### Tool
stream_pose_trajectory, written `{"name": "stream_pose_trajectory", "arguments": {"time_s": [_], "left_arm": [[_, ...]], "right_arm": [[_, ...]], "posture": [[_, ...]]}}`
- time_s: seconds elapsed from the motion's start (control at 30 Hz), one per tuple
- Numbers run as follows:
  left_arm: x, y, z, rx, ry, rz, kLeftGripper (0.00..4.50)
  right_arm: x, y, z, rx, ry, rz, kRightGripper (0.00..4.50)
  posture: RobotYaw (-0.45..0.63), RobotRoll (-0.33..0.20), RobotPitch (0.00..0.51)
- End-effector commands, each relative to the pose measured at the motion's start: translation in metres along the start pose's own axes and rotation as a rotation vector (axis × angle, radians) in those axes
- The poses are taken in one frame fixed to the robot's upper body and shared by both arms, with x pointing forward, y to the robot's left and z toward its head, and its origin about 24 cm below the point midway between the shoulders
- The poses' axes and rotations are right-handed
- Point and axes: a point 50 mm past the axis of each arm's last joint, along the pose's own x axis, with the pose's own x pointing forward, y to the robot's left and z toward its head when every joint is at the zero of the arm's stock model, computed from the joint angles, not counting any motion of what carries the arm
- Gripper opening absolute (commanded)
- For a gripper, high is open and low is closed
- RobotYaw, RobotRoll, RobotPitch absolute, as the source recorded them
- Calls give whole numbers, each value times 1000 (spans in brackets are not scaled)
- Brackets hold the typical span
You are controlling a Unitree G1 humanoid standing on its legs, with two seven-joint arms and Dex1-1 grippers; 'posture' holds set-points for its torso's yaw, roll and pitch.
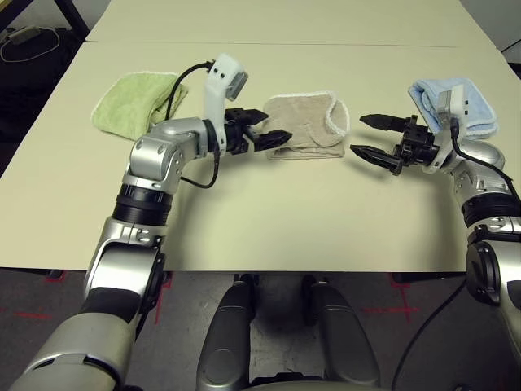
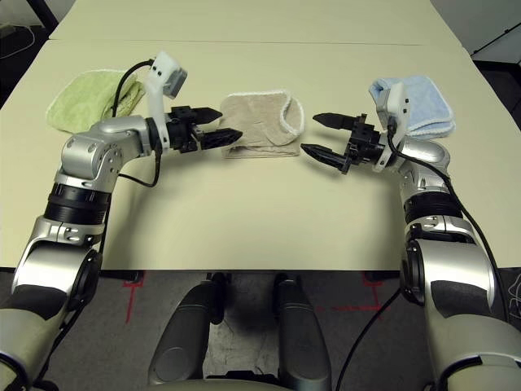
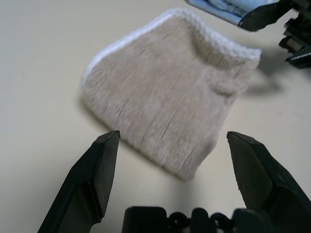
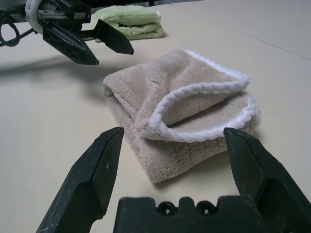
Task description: Fold the towel and set it aside.
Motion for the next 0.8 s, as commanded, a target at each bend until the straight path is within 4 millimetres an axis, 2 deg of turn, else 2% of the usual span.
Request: {"name": "stream_pose_trajectory", "arguments": {"time_s": [0.03, 0.1, 0.4, 0.57, 0.67, 0.8], "left_arm": [[-5, 4, 2, 42, -28, 14, 4500], [-6, 5, 1, 50, -33, 16, 4500], [-3, 6, -1, 77, -70, -2, 4500], [-5, 6, -3, 120, -72, -40, 4500], [-6, 8, -4, 132, -62, -39, 3874], [-8, 11, -4, 138, -59, -50, 2311]], "right_arm": [[-11, -1, 0, 1, 6, -16, 4076], [-11, -1, 0, -2, 7, -18, 3504], [-10, -3, 5, -13, 4, -5, 29], [-9, -4, 6, -18, 6, -1, 9], [-9, -4, 6, -18, 6, -1, 0], [-8, -3, 5, -17, 3, 0, 0]], "posture": [[44, 0, 200], [41, 0, 199], [38, 0, 196], [39, 0, 198], [39, 0, 199], [40, 0, 200]]}}
